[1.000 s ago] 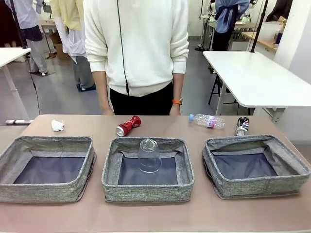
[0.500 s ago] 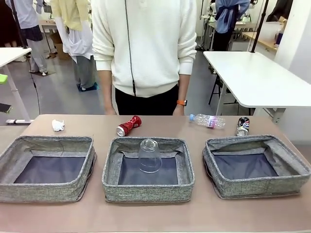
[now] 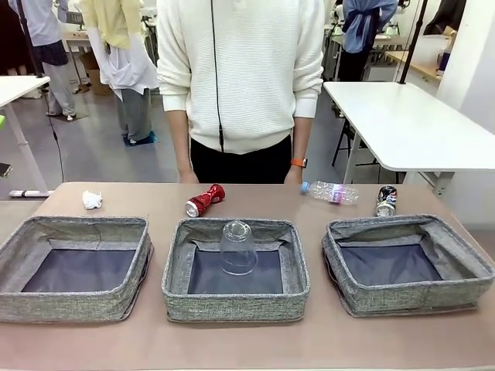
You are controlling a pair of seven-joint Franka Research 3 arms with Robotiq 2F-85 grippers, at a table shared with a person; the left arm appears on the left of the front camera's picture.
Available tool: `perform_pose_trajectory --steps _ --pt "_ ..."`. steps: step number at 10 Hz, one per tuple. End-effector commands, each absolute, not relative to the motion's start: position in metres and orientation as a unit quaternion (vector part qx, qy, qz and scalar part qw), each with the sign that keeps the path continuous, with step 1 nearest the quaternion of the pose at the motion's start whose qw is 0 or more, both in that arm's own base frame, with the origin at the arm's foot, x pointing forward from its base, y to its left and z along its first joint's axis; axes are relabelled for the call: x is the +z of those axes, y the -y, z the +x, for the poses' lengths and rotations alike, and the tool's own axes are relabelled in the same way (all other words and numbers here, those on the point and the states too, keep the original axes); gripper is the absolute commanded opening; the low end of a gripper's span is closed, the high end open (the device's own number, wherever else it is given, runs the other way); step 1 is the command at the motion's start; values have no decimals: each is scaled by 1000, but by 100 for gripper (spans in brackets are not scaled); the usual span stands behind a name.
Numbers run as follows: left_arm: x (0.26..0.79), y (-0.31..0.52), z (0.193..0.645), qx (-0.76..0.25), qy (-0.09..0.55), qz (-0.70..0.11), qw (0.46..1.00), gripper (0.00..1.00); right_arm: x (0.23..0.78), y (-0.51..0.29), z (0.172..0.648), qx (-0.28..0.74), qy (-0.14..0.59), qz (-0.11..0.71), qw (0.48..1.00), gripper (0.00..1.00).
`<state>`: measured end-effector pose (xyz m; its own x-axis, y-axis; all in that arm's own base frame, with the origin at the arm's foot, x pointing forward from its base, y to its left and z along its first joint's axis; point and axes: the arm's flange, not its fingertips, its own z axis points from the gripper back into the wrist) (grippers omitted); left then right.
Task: Sort the waste into the appropriate baskets.
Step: Pick up the waste item pointed out by the person.
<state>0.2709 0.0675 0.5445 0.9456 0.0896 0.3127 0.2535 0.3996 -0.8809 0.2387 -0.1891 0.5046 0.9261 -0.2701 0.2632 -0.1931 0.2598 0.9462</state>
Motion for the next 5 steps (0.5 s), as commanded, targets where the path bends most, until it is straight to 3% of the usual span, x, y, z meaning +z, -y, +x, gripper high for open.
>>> perform_pose_trajectory --steps 1,5 --pt "545 -70 268 -55 156 -549 819 100 506 189 239 -14 199 609 768 100" --pt "545 -70 268 -55 156 -549 819 100 506 189 239 -14 199 609 768 100"
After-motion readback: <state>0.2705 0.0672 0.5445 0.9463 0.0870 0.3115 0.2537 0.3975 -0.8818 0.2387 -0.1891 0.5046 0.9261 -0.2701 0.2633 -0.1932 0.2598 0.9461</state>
